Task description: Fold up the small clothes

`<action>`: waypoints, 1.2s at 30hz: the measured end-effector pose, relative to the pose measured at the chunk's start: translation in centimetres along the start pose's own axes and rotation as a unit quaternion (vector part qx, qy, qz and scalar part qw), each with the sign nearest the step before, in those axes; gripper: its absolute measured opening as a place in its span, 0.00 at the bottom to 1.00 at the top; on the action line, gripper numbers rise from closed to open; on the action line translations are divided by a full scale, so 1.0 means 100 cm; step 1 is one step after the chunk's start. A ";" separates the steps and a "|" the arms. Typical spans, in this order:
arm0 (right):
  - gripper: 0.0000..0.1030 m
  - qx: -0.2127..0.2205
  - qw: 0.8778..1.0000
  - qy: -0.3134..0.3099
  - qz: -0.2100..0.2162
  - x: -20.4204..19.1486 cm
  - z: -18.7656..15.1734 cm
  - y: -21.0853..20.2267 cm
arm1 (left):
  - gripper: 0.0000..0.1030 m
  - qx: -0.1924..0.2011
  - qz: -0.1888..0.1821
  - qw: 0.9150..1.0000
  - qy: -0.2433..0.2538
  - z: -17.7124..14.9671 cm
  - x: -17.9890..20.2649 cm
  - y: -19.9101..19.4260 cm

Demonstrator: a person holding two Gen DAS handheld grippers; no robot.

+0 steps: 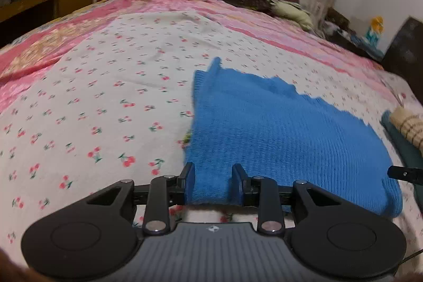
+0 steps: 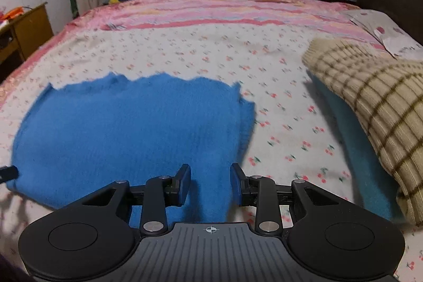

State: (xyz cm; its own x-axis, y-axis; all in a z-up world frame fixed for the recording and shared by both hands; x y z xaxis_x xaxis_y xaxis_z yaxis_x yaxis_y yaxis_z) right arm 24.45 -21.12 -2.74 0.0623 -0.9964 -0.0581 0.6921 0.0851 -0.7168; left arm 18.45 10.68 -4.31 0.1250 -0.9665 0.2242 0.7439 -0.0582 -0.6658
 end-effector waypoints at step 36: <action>0.33 -0.014 0.974 -0.182 0.137 -0.166 0.003 0.013 | 0.50 -0.030 -0.094 0.986 -0.132 0.022 -0.035 0.038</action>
State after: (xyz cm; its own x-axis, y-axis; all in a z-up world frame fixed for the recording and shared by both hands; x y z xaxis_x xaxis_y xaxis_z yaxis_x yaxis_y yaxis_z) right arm 24.58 -4.51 -2.53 0.4965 -0.8681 -0.0029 0.5942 0.3422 -0.7279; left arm 22.34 14.44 -6.07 0.1621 -0.8385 0.5201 0.7306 -0.2523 -0.6344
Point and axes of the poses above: each gripper's, at about its wrist camera, not at the fingertips, and y roughly the way its jaws point, x to its right, z to its top, the point moved 5 cm from there along y, roughly the way its jaws point, and after that the axes turned 1 degree about y, right-handed, at the moved point
